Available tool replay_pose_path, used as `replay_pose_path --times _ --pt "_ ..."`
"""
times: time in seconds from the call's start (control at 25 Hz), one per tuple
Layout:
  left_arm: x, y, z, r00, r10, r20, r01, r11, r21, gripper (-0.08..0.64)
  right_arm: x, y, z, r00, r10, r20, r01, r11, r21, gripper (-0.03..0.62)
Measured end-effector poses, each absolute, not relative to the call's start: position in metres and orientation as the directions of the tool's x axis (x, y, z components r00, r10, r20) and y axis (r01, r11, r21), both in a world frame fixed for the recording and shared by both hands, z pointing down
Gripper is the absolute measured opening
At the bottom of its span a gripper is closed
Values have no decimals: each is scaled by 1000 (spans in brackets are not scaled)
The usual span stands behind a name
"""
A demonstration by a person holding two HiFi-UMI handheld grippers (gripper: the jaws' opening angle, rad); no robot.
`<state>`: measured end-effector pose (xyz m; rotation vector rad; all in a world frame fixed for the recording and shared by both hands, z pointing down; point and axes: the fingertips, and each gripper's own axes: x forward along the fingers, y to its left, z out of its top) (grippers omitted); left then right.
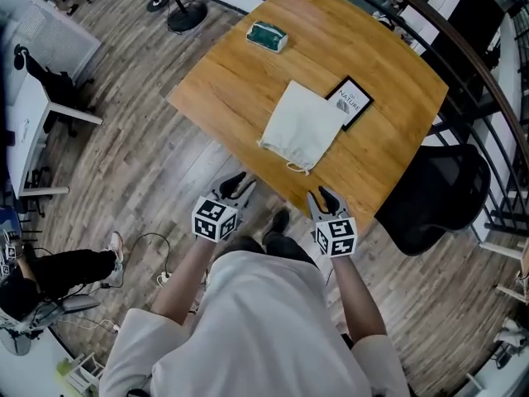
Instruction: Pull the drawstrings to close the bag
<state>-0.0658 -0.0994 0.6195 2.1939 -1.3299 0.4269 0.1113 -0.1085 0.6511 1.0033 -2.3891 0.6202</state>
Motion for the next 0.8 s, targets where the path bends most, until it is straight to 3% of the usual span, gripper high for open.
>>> replay_pose_path --times 0.8 --pt "-70 -138 693 525 -599 605 -851 -389 353 133 84 -126 715 -597 -460 658 -760 587 -279 114"
